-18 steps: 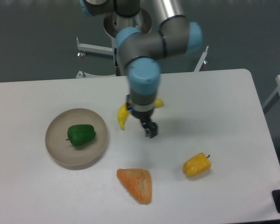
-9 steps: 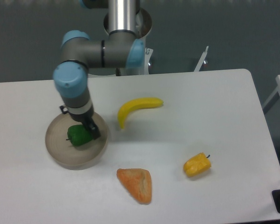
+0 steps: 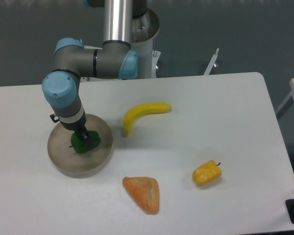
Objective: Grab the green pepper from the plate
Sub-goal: 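Lower the gripper onto the green pepper and close around it, then lift the green pepper up off the plate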
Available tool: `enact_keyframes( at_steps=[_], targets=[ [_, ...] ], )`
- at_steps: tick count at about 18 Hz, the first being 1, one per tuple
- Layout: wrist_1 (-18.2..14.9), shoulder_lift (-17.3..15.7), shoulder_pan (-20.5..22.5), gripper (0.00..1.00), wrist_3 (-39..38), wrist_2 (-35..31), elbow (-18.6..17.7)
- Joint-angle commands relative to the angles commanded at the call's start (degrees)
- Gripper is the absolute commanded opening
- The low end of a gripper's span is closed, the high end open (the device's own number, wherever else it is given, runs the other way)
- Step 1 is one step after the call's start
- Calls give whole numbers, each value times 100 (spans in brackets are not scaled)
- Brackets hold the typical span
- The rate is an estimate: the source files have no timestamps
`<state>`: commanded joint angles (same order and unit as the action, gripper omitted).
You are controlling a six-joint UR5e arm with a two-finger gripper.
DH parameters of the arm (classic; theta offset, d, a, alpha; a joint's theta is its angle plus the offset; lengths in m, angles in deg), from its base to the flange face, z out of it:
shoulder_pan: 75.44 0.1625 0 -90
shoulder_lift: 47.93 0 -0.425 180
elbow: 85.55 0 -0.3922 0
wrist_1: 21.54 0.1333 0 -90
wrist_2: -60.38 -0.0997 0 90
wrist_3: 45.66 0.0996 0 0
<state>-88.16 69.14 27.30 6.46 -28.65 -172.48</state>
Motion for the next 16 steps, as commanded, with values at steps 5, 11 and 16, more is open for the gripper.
enact_keyframes(
  at_steps=[5, 11, 16],
  targets=[
    [62, 140, 0, 100, -17, -53, -9],
    [203, 211, 9, 22, 140, -70, -17],
    [98, -253, 473, 20, 273, 52, -17]
  ],
)
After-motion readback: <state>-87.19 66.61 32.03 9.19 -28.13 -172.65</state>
